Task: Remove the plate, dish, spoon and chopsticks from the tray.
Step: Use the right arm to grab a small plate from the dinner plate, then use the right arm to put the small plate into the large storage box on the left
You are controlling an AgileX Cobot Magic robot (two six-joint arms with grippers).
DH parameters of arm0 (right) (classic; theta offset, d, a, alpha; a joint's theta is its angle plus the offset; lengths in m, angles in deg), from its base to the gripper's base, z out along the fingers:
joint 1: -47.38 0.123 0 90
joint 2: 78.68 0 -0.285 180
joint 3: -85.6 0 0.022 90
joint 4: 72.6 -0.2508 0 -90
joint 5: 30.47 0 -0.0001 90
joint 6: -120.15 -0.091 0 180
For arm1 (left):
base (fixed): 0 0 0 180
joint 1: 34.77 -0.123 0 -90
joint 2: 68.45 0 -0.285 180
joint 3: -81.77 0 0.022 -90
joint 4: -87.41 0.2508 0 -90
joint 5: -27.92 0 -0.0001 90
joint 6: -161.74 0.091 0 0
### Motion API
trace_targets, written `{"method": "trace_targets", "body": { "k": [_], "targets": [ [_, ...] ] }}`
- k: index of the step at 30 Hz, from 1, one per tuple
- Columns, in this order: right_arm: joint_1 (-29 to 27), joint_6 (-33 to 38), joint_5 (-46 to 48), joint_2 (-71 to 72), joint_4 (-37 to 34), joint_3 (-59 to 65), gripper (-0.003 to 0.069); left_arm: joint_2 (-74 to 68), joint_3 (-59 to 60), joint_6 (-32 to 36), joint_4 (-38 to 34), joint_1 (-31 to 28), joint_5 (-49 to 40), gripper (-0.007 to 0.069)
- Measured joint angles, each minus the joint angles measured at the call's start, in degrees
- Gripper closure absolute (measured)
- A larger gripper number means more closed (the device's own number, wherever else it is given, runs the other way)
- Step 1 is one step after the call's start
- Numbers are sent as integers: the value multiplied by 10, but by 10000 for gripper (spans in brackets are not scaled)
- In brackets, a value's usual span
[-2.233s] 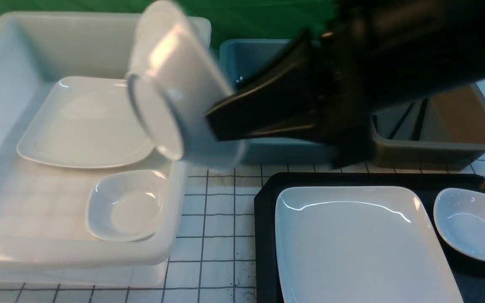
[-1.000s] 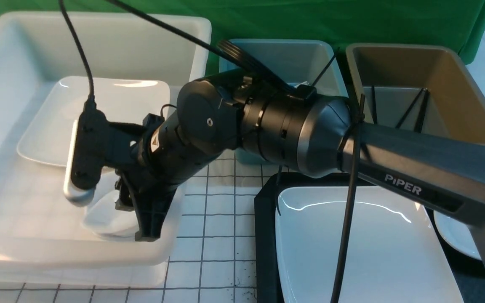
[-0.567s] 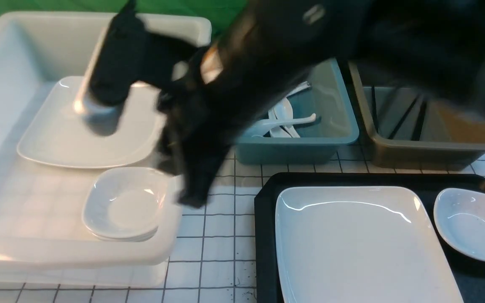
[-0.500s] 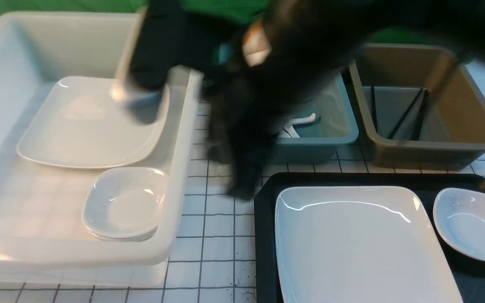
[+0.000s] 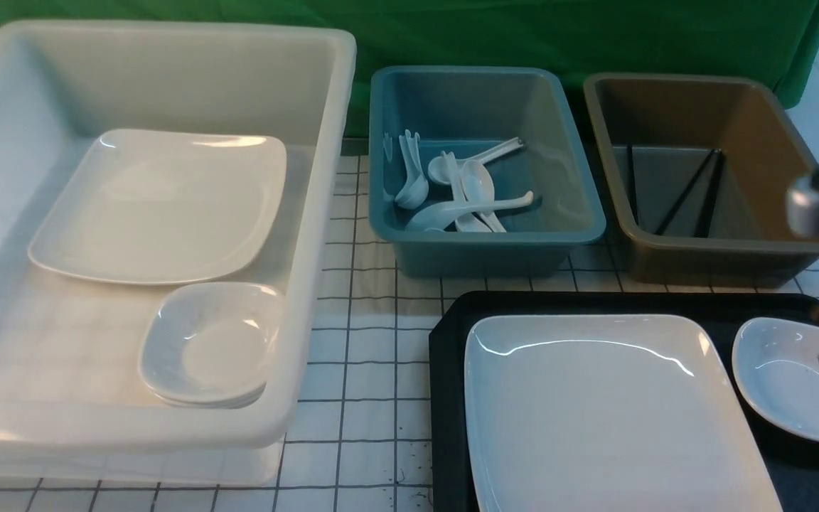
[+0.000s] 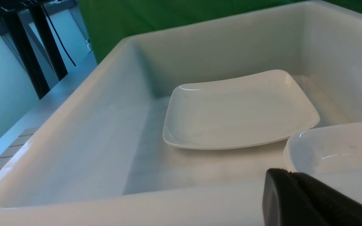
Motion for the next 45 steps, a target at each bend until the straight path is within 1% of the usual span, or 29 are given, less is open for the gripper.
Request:
{"method": "trace_targets", "body": {
  "k": [2, 5, 6, 7, 8, 9, 10, 11, 12, 13, 14, 17, 18, 23, 24, 26, 28, 30, 32, 35, 36, 40, 41, 42, 43, 45],
  "targets": [
    [-38, -14, -30, -27, -12, 56, 604, 0, 0, 0, 0, 0, 0, 603],
    [-51, -19, -66, -60, -23, 77, 532, 0, 0, 0, 0, 0, 0, 603],
    [-49, -16, -98, -84, -28, 79, 452, 0, 0, 0, 0, 0, 0, 603],
    [-46, -7, -115, -96, -30, 80, 396, 0, 0, 0, 0, 0, 0, 603],
    [-43, 1, -124, -103, -30, 80, 353, 0, 0, 0, 0, 0, 0, 603],
    [-41, 6, -130, -107, -30, 80, 342, 0, 0, 0, 0, 0, 0, 603],
    [-33, 38, -151, -119, -27, 80, 265, 0, 0, 0, 0, 0, 0, 603],
    [-28, 62, -167, -129, -21, 80, 214, 0, 0, 0, 0, 0, 0, 603],
    [-26, 69, -172, -131, -20, 80, 209, 0, 0, 0, 0, 0, 0, 603],
    [-23, 83, -189, -140, -16, 80, 179, 0, 0, 0, 0, 0, 0, 603],
    [-20, 92, -206, -146, -12, 80, 167, 0, 0, 0, 0, 0, 0, 603],
    [-19, 120, -253, -163, 2, 80, 153, 0, 0, 0, 0, 0, 0, 603],
    [-19, 122, -255, -164, 4, 80, 153, 0, 0, 0, 0, 0, 0, 603],
    [-19, 171, -291, -191, 56, 80, 151, 0, 0, 0, 0, 0, 0, 603],
    [-19, 173, -291, -195, 58, 80, 151, 0, 0, 0, 0, 0, 0, 603],
    [-19, 180, -291, -214, 91, 80, 151, 0, 0, 0, 0, 0, 0, 603],
    [-19, 181, -291, -226, 107, 80, 151, 0, 0, 0, 0, 0, 0, 603],
    [-19, 182, -291, -230, 113, 79, 166, 0, 0, 0, 0, 0, 0, 603],
    [-19, 183, -292, -231, 115, 79, 239, 0, 0, 0, 0, 0, 0, 603],
    [-17, 182, -293, -233, 123, 78, 407, 0, 0, 0, 0, 0, 0, 603],
    [-14, 177, -286, -233, 130, 74, 441, 0, 0, 0, -1, 0, 0, 603],
    [-13, 143, -244, -233, 132, 58, 453, 0, 0, 0, -5, 0, 0, 603],
    [-13, 120, -201, -229, 123, 38, 478, 0, 0, 0, -7, 0, 0, 603],
    [-13, 117, -196, -228, 122, 38, 478, 0, 0, 0, -7, 0, 0, 603],
    [-13, 107, -155, -218, 110, 19, 521, 0, 0, 0, -7, 0, 0, 603],
    [-14, 100, -88, -194, 86, -19, 578, 0, 0, 0, -7, 0, 0, 603]
  ]
}}
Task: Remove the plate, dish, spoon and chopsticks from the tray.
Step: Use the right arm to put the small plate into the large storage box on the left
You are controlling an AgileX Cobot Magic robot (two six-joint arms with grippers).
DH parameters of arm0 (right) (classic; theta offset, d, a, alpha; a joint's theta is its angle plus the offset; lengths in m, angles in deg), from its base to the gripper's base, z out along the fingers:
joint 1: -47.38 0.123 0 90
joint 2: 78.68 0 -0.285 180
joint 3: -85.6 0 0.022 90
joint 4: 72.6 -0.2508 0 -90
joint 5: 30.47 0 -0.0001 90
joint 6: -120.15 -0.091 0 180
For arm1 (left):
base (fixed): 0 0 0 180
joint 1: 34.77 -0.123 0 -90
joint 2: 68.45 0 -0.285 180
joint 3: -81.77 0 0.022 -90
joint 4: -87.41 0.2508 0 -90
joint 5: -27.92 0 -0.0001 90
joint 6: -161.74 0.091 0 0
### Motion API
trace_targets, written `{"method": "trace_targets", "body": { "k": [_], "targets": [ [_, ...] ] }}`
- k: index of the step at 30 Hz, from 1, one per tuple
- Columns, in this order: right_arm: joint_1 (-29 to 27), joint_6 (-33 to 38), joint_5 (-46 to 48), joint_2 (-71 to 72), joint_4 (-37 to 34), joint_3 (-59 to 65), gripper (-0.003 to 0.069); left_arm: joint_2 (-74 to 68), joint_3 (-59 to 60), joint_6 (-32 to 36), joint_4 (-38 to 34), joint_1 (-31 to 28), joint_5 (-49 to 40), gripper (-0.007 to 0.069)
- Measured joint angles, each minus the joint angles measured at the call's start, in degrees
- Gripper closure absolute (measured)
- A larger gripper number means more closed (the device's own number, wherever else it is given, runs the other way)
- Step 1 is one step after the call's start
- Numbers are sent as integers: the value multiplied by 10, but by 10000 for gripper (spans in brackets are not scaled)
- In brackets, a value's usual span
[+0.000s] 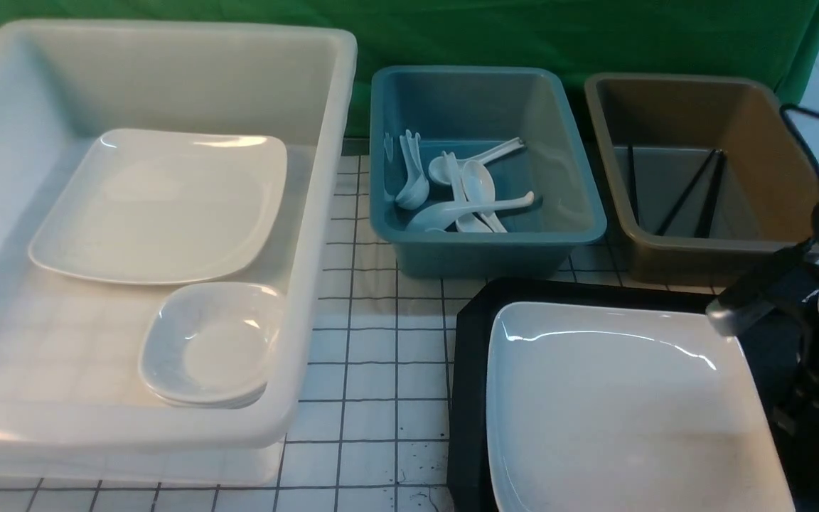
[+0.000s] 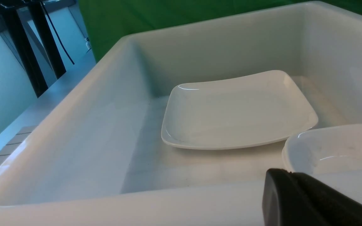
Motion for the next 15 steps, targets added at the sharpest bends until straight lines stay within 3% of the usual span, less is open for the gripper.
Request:
{"method": "trace_targets", "body": {
  "k": [2, 3, 9, 10, 13, 15],
  "targets": [
    [-1, 0, 30, 14, -20, -21, 585, 0, 0, 0, 0, 0, 0, 603],
    [-1, 1, 86, 44, -65, -54, 584, 0, 0, 0, 0, 0, 0, 603],
    [3, 28, 94, 123, -230, -154, 585, 0, 0, 0, -2, 0, 0, 603],
    [19, 72, 92, 144, -331, -189, 585, 0, 0, 0, -2, 0, 0, 603],
    [72, 150, 75, 152, -479, -230, 585, 0, 0, 0, -2, 0, 0, 603],
    [120, 196, 57, 144, -542, -247, 585, 0, 0, 0, -2, 0, 0, 603]
  ]
}}
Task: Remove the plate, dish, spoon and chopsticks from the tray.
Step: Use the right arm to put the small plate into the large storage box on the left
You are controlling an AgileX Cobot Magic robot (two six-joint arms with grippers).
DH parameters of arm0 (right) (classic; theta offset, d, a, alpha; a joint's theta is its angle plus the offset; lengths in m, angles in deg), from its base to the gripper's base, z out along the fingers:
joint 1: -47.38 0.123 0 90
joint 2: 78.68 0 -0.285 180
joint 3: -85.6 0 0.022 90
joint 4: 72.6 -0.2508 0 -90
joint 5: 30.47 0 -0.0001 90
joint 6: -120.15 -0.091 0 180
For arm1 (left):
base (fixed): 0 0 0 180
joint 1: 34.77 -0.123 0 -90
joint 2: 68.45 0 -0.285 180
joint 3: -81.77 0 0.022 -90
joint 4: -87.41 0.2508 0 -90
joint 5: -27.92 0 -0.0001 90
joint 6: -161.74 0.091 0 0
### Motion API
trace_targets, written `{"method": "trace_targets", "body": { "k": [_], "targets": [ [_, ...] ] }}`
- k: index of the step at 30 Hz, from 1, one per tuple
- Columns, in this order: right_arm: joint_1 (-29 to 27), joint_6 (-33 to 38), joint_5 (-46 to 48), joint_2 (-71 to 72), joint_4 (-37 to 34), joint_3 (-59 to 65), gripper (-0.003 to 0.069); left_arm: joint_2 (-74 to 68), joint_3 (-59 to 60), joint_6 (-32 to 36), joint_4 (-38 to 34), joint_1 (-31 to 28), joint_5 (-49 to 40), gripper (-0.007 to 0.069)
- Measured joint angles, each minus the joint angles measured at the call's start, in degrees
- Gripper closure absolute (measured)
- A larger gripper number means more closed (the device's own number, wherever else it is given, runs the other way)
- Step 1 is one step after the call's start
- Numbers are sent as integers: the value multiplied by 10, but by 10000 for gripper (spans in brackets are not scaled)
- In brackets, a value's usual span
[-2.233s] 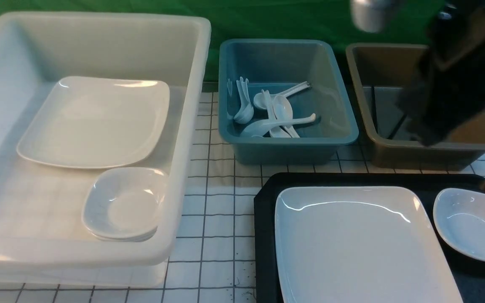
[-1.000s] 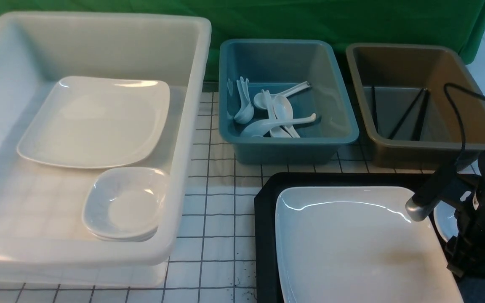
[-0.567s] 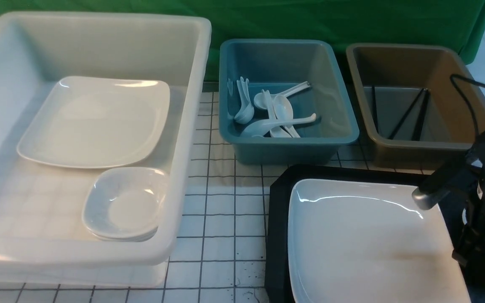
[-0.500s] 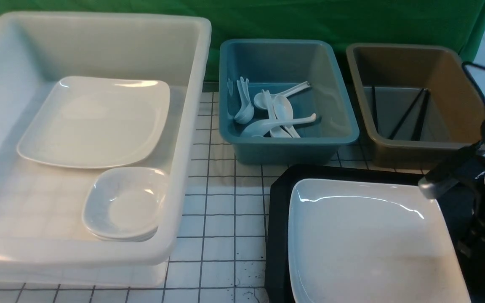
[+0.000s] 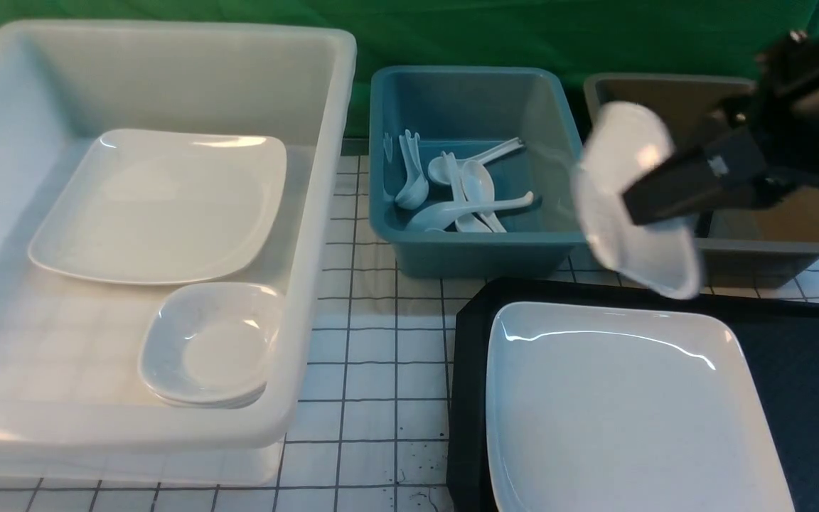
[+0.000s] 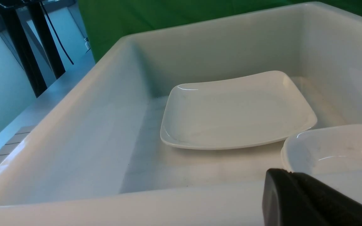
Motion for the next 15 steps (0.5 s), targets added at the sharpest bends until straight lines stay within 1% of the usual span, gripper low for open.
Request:
{"method": "trace_targets", "body": {
  "k": [1, 2, 3, 4, 5, 6, 7, 8, 9, 10, 11, 12, 14, 15],
  "targets": [
    [35, 33, -16, -10, -29, -12, 585, 0, 0, 0, 0, 0, 0, 603],
    [72, 58, -30, -23, -42, -22, 585, 0, 0, 0, 0, 0, 0, 603],
    [87, 63, -33, -29, -44, -23, 585, 0, 0, 0, 0, 0, 0, 603],
    [138, 96, -51, -56, -48, -39, 585, 0, 0, 0, 0, 0, 0, 603],
    [165, 118, -60, -74, -46, -51, 585, 0, 0, 0, 0, 0, 0, 603],
    [210, 142, -71, -109, -31, -71, 585, 0, 0, 0, 0, 0, 0, 603],
    [216, 146, -71, -114, -28, -79, 585, 0, 0, 0, 0, 0, 0, 603],
    [258, 166, -75, -159, 10, -112, 585, 0, 0, 0, 0, 0, 0, 603],
    [281, 170, -77, -188, 41, -136, 585, 0, 0, 0, 0, 0, 0, 603],
    [285, 170, -77, -194, 48, -136, 585, 0, 0, 0, 0, 0, 0, 603],
    [313, 167, -78, -234, 107, -175, 585, 0, 0, 0, 0, 0, 0, 603],
    [327, 161, -78, -267, 146, -204, 585, 0, 0, 0, 0, 0, 0, 603],
    [341, 151, -85, -309, 201, -241, 584, 0, 0, 0, 0, 0, 0, 603],
    [343, 146, -90, -319, 211, -250, 584, 0, 0, 0, 0, 0, 0, 603]
  ]
}}
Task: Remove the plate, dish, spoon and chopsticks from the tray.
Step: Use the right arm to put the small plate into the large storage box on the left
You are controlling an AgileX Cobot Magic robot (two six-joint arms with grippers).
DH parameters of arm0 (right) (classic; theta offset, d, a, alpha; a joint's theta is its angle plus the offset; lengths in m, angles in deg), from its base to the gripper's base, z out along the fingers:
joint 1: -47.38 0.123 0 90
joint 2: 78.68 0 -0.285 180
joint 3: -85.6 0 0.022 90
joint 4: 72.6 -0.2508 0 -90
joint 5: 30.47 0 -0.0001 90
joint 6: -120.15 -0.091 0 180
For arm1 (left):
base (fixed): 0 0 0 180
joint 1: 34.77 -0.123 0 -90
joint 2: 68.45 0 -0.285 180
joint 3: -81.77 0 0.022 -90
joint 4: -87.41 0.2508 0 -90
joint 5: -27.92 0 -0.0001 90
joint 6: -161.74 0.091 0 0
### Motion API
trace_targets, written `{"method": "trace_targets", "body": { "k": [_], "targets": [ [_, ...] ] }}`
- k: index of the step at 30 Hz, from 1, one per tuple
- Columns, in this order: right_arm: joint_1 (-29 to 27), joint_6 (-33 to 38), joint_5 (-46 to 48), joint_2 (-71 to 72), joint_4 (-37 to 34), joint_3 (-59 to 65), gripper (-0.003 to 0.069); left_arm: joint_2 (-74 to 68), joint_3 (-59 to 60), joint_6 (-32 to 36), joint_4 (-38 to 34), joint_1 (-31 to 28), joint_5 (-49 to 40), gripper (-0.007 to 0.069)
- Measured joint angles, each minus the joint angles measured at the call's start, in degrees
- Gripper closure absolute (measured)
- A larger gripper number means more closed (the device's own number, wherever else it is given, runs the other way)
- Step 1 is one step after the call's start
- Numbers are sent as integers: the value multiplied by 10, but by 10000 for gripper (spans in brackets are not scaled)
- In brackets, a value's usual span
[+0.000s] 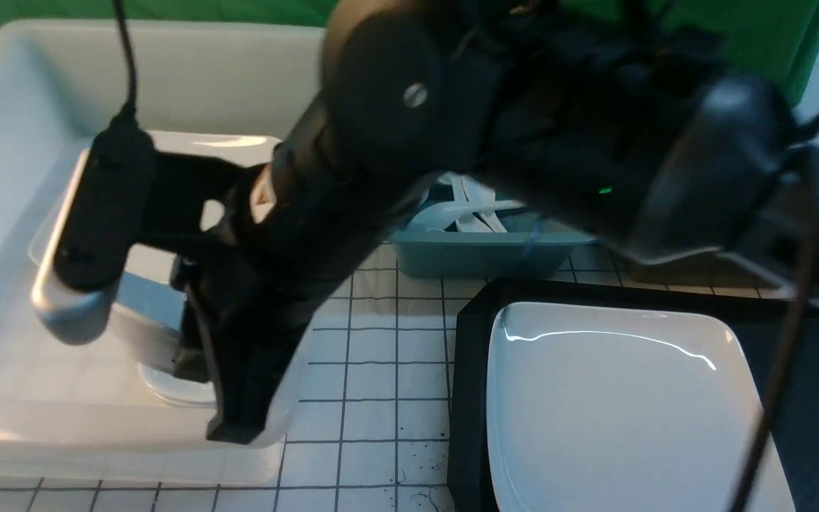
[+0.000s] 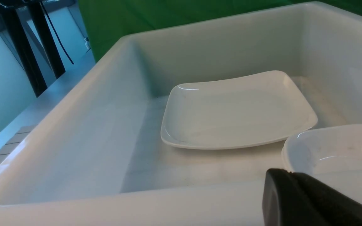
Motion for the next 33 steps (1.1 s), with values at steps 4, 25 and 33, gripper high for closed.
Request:
{"method": "trace_targets", "body": {
  "k": [4, 25, 33],
  "targets": [
    [7, -15, -22, -86, 60, -64, 584, 0, 0, 0, 0, 0, 0, 603],
    [6, -91, -66, -141, 75, -75, 276, 0, 0, 0, -2, 0, 0, 603],
    [6, -118, 76, -8, 84, -75, 452, 0, 0, 0, -4, 0, 0, 603]
  ]
}}
